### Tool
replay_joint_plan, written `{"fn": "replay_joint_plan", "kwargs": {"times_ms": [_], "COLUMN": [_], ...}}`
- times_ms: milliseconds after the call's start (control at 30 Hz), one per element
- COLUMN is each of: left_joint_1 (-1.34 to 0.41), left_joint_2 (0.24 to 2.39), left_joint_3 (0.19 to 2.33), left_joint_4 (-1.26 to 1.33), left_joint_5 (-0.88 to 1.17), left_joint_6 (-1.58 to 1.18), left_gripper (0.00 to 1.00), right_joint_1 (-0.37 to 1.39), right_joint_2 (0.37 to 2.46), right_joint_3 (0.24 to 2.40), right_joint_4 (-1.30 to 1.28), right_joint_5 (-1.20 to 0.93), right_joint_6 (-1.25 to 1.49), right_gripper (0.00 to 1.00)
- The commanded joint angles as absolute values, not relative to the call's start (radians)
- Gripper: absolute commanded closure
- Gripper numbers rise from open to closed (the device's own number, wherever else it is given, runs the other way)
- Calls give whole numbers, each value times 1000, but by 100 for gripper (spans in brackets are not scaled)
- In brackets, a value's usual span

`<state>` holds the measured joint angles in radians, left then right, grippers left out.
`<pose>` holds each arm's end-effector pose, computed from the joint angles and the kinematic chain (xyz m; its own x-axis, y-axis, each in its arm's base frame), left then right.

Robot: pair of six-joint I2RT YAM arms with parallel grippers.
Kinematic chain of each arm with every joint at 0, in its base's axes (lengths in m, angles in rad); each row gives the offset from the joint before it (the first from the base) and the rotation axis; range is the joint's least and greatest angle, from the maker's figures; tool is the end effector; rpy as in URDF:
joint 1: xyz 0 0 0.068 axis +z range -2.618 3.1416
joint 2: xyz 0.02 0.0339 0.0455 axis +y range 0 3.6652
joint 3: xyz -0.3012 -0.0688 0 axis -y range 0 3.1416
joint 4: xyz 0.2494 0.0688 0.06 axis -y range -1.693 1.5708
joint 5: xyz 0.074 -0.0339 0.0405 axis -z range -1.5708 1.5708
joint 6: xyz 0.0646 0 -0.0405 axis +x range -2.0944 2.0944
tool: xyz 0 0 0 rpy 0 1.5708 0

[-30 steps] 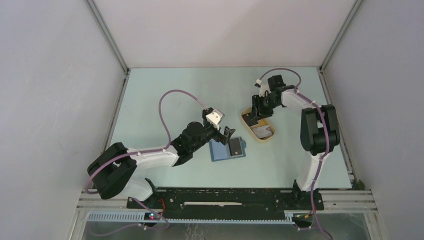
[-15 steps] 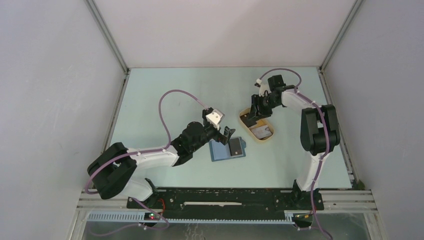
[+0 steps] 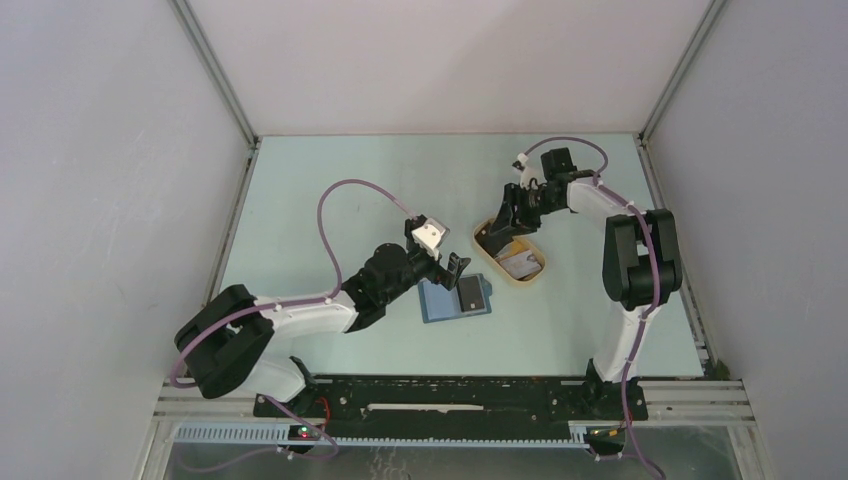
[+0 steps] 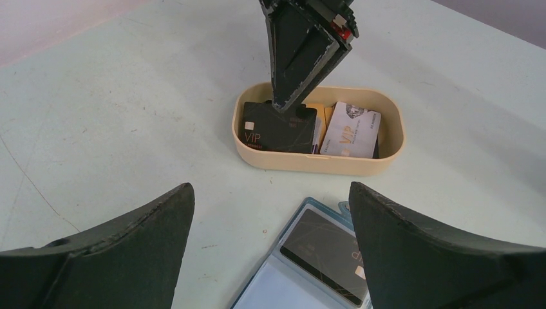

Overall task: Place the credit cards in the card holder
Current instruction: Pick up the credit card from the storage box.

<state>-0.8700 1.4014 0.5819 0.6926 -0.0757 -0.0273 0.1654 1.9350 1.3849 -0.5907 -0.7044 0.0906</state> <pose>0.2105 -0.2419 0.2516 -0.1011 0.0776 -0.9919 0.7113 0.7027 -0.0175 0.4100 0.1108 0.2037 -0.9283 -0.0851 -0.3619 -0.3090 0.7178 0.6239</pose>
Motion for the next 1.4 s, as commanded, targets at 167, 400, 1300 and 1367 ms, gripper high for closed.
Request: {"fn": "replay_joint_plan", "kwargs": {"times_ms": [167, 400, 1300, 1367], "left_joint_1": [-865, -866, -865, -865], "left_joint_2": [1414, 1416, 1408, 1399], "left_joint_3": [643, 644, 638, 635], "left_joint_4": [713, 710, 712, 713], "left_joint_5": [-90, -93, -90, -82], "left_joint_6": [-33, -33, -37, -40], "left_gripper": [6, 6, 6, 7], "right_joint_1": [161, 163, 163, 157], "right_joint_2": [1927, 1940, 1935, 1911], "right_joint_3": [1382, 1382, 1388, 1402], "right_joint_4": [-541, -546, -559, -582], "right_joint_5": [-834, -783, -682, -663], "right_joint_6": [175, 168, 122, 82], "right_gripper": [47, 51, 100, 100]}}
